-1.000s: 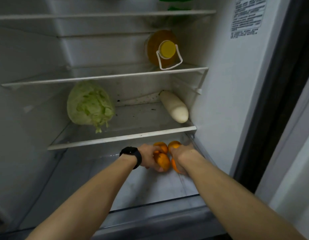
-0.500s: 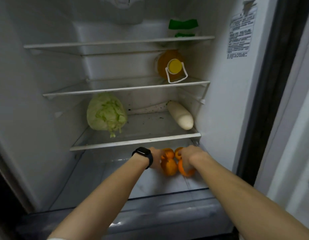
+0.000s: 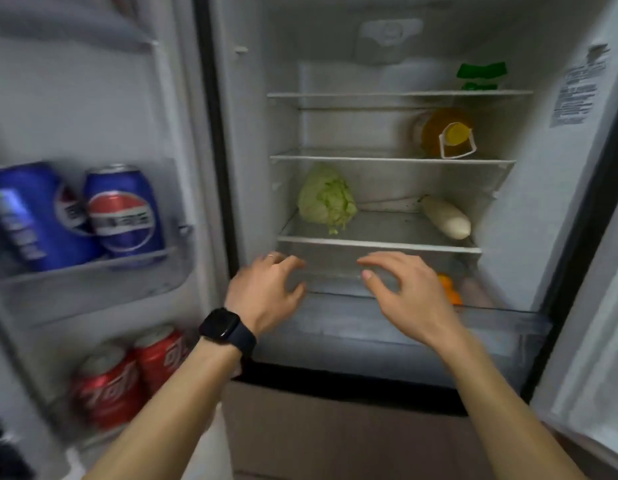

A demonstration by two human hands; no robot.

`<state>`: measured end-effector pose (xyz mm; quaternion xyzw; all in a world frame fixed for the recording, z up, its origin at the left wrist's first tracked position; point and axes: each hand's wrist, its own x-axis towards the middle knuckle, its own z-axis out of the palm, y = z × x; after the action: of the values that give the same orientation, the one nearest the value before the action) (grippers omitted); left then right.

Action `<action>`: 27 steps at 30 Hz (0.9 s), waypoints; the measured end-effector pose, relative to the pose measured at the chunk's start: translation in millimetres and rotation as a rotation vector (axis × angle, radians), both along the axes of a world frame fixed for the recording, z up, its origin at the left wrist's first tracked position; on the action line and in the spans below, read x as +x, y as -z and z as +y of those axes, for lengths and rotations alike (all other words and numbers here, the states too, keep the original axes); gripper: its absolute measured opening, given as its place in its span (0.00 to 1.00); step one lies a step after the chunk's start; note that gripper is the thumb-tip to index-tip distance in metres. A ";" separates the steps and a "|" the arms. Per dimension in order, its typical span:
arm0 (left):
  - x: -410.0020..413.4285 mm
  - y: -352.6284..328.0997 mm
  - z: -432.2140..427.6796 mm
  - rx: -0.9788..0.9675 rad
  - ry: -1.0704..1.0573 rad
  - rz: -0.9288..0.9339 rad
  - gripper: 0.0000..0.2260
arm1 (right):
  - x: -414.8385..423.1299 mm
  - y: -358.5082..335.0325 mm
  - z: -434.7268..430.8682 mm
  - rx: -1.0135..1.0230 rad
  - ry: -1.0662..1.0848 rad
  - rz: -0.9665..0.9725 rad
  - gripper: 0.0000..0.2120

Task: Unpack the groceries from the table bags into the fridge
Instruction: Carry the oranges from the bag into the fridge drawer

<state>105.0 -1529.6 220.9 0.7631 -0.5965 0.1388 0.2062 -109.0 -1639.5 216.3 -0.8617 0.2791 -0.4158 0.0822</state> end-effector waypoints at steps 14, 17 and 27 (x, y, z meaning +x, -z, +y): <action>38.7 121.0 473.8 0.114 -0.719 0.105 0.19 | 152.8 118.6 371.3 0.101 -0.683 0.324 0.15; 43.3 137.7 567.6 0.225 -0.899 0.196 0.20 | 182.6 132.4 449.8 0.101 -0.799 0.409 0.16; 57.7 189.8 795.0 0.339 -1.303 0.481 0.21 | 274.8 162.4 645.7 0.048 -1.137 0.616 0.18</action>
<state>162.7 -734.6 31.1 0.9953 0.0292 -0.0331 0.0857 165.8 -993.8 53.9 -0.9528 -0.2009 -0.0345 0.2249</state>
